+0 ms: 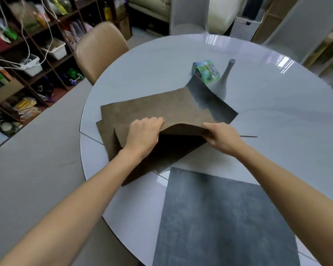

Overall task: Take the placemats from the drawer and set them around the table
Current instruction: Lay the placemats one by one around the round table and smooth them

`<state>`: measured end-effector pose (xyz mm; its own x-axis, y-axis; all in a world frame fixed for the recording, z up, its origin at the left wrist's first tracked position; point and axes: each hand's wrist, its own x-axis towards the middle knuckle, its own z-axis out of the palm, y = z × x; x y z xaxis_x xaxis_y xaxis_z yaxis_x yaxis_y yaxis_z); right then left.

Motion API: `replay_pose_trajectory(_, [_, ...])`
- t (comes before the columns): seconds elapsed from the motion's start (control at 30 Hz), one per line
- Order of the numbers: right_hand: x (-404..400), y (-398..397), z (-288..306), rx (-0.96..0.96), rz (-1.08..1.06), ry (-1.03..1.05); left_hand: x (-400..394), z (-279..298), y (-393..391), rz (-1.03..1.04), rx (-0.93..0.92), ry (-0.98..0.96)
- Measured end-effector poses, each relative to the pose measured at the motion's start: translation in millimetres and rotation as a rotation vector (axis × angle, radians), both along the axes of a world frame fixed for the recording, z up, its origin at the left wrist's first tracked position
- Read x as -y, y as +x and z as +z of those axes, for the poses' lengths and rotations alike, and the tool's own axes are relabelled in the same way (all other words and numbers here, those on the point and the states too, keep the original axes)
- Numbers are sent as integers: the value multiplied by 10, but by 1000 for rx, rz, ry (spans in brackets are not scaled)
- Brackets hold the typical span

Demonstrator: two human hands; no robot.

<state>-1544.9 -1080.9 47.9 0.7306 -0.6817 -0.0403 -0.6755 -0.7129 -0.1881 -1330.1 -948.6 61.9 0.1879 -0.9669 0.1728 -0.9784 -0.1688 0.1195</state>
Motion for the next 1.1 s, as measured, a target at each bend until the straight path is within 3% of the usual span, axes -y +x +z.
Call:
replay_pose_trajectory(0.17, [146,-920,438,79,-299,-88,319,533,-849,-139,19,-127])
replay_pose_trajectory(0.43, [3,-2824,939,188,-536,-378,698,908,-2704,-194,-46,-218])
replay_pose_trajectory(0.57, [-108,-3793,1006,290,-764,-344,834,896,-3829,-269,-134,-192])
replay_pose_trajectory(0.73, [-329,-4623,905,465,-965,-230,1008,785,-4894,-367,-248,-25])
replay_pose_trajectory(0.9, [-328,-5098,739,568,-1075,-206,1188,593,-5395,-499,-307,43])
replay_pose_trajectory(1.1, [-61,-5172,699,495,-1106,-158,1543,512,-5724,-532,-271,60])
